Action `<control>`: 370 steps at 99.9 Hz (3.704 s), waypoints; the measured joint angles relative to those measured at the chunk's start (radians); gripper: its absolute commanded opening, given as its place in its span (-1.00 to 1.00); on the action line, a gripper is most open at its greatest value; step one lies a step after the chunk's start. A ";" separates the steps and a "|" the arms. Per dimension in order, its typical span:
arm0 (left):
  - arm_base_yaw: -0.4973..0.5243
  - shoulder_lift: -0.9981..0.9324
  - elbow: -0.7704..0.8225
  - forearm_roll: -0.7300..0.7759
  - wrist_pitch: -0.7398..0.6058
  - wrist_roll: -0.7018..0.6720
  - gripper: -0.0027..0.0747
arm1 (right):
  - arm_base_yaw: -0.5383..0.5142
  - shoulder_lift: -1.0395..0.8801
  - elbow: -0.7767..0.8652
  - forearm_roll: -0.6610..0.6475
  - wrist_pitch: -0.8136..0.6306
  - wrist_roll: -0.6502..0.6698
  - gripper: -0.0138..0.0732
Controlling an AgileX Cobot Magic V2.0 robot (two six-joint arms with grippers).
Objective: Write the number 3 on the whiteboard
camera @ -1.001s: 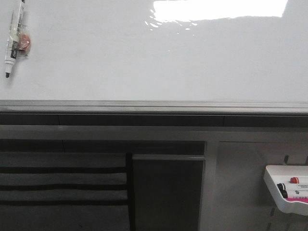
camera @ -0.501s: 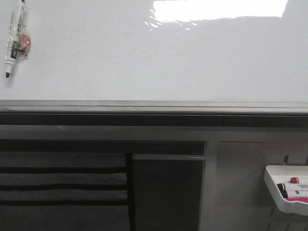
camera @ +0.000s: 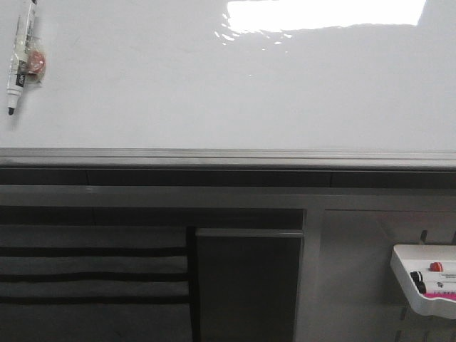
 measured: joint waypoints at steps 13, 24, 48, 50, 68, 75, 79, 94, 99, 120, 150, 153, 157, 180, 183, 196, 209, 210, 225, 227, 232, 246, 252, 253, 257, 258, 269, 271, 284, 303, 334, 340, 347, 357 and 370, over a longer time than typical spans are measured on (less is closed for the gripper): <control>0.000 0.000 0.000 0.000 0.000 0.000 -0.98 | 0.000 0.000 0.000 0.000 0.034 0.000 -0.84; 0.000 0.000 0.000 -0.015 0.000 0.000 -0.98 | 0.000 0.000 0.000 0.000 0.041 0.000 -0.84; 0.000 0.000 -0.006 -0.127 -0.019 0.000 -0.98 | 0.000 0.000 -0.005 0.140 0.051 0.000 -0.84; 0.000 0.000 -0.010 -0.132 -0.019 0.000 -0.98 | 0.000 0.000 -0.010 0.143 0.060 0.000 -0.84; 0.000 0.000 -0.141 -0.147 0.066 0.000 -0.98 | 0.000 0.000 -0.140 0.155 0.133 -0.005 -0.84; 0.000 0.018 -0.220 -0.147 0.130 0.000 -0.98 | 0.000 0.014 -0.209 0.155 0.170 -0.036 -0.84; 0.000 0.042 -0.268 -0.147 0.171 0.000 -0.98 | 0.000 0.037 -0.250 0.155 0.196 -0.055 -0.84; 0.000 0.160 -0.417 -0.146 0.310 0.002 -0.98 | 0.000 0.164 -0.385 0.155 0.319 -0.142 -0.84; 0.000 0.201 -0.460 -0.144 0.350 0.012 -0.98 | 0.000 0.216 -0.424 0.155 0.363 -0.158 -0.84; 0.000 0.340 -0.530 -0.140 0.381 0.018 -0.98 | 0.000 0.394 -0.510 0.155 0.431 -0.173 -0.84; 0.000 0.457 -0.531 -0.117 0.374 0.020 -0.80 | 0.000 0.514 -0.510 0.155 0.414 -0.176 -0.59; 0.000 0.473 -0.531 -0.116 0.374 0.022 -0.68 | 0.000 0.524 -0.510 0.155 0.414 -0.176 -0.44; 0.000 0.490 -0.531 -0.114 0.374 0.027 -0.45 | 0.000 0.539 -0.510 0.155 0.414 -0.176 -0.28; -0.016 0.611 -0.533 -0.114 0.372 0.067 0.23 | 0.012 0.614 -0.532 0.222 0.424 -0.176 0.16; -0.024 0.630 -0.536 -0.114 0.372 0.069 0.21 | 0.023 0.627 -0.546 0.232 0.435 -0.176 0.16; -0.079 0.745 -0.560 -0.114 0.360 0.071 0.20 | 0.116 0.692 -0.610 0.245 0.462 -0.176 0.16; -0.132 0.883 -0.589 -0.114 0.303 0.073 0.20 | 0.237 0.753 -0.663 0.249 0.465 -0.176 0.16; -0.137 0.891 -0.590 -0.114 0.294 0.073 0.20 | 0.251 0.759 -0.665 0.249 0.465 -0.176 0.16; -0.157 1.056 -0.624 -0.110 0.212 0.074 0.20 | 0.383 0.807 -0.687 0.251 0.454 -0.176 0.16; -0.159 1.070 -0.631 -0.107 0.202 0.074 0.20 | 0.398 0.809 -0.687 0.251 0.450 -0.176 0.16; -0.159 1.122 -0.648 -0.105 0.181 0.076 0.20 | 0.427 0.817 -0.687 0.252 0.444 -0.176 0.16; -0.159 1.230 -0.696 -0.098 0.125 0.076 0.20 | 0.459 0.824 -0.687 0.252 0.428 -0.176 0.16; -0.159 1.267 -0.714 -0.097 0.101 0.076 0.20 | 0.459 0.826 -0.687 0.252 0.424 -0.176 0.16; -0.159 1.275 -0.714 -0.097 0.098 0.076 0.20 | 0.459 0.826 -0.687 0.252 0.424 -0.176 0.16; -0.159 1.295 -0.725 -0.097 0.084 0.076 0.20 | 0.459 0.826 -0.687 0.252 0.423 -0.176 0.16; -0.159 1.303 -0.727 -0.097 0.082 0.076 0.20 | 0.459 0.826 -0.687 0.252 0.423 -0.176 0.16; -0.159 1.353 -0.747 -0.096 0.045 0.078 0.14 | 0.459 0.826 -0.687 0.252 0.422 -0.176 0.16; -0.159 1.361 -0.749 -0.096 0.039 0.078 0.12 | 0.459 0.826 -0.687 0.252 0.422 -0.176 0.16; -0.159 1.401 -0.755 -0.096 0.006 0.078 -0.02 | 0.459 0.826 -0.687 0.252 0.422 -0.176 0.16; -0.159 1.421 -0.755 -0.095 -0.023 0.078 -0.26 | 0.459 0.826 -0.687 0.252 0.422 -0.176 0.16; -0.159 1.421 -0.755 -0.095 -0.030 0.078 -0.70 | 0.459 0.826 -0.687 0.252 0.422 -0.176 0.16; -0.159 1.421 -0.755 -0.095 -0.030 0.078 -0.76 | 0.459 0.826 -0.687 0.252 0.422 -0.176 0.16; -0.159 1.421 -0.755 -0.095 -0.031 0.078 -0.83 | 0.459 0.826 -0.687 0.252 0.422 -0.176 0.16; -0.159 1.421 -0.755 -0.093 -0.029 0.078 -0.90 | 0.459 0.826 -0.687 0.252 0.422 -0.176 0.16; -0.165 1.398 -0.770 -0.019 0.075 0.078 -0.98 | 0.459 0.826 -0.709 0.252 0.450 -0.176 0.16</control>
